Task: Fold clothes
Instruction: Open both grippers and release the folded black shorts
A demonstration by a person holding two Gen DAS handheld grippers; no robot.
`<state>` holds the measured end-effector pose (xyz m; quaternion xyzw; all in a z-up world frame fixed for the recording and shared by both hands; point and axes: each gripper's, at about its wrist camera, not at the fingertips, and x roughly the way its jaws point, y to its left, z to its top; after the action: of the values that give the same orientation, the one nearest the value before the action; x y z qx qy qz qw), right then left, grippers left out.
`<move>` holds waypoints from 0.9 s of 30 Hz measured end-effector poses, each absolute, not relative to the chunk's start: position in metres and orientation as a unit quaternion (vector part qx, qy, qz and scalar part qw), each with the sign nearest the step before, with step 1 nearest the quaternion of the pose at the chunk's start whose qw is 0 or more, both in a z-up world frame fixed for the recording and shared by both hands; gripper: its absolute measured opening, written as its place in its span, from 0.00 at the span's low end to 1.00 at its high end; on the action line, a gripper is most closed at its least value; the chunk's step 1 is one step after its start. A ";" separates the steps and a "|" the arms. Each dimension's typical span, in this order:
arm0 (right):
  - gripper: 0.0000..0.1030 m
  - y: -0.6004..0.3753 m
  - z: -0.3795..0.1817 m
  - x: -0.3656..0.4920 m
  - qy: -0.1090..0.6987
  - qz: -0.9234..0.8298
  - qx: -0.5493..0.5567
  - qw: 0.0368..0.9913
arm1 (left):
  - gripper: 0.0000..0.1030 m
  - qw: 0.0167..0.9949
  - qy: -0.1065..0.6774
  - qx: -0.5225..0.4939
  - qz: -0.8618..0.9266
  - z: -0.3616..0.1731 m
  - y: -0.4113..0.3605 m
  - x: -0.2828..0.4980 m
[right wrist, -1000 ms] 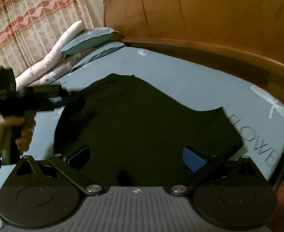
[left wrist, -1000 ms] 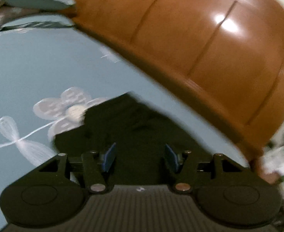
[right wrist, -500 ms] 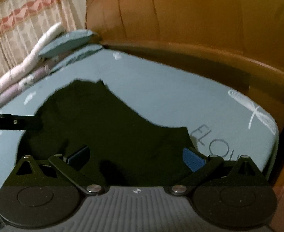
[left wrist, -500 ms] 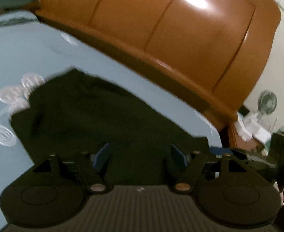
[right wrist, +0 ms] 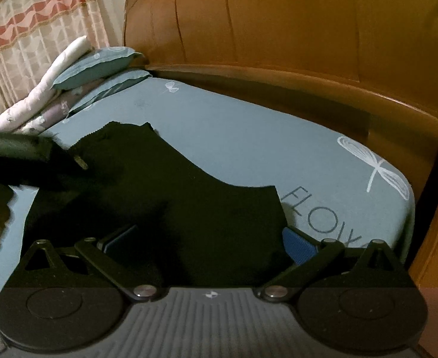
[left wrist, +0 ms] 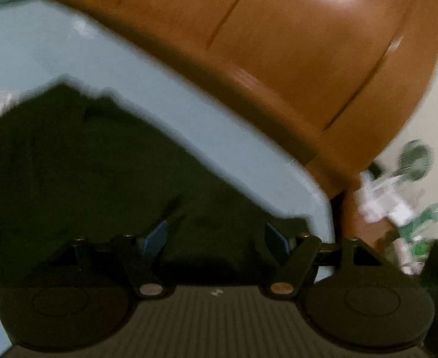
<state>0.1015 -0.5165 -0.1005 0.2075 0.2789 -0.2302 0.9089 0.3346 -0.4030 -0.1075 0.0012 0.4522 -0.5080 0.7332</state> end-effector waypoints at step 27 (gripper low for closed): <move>1.00 -0.464 -0.077 0.101 0.293 -0.152 0.196 0.924 | 0.78 0.777 0.431 0.082 -0.452 -0.047 -0.380 0.325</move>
<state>0.1006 -0.4643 -0.0770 0.1961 0.2927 -0.1516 0.9235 0.3251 -0.3797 -0.0470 0.0816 0.4308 -0.4522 0.7767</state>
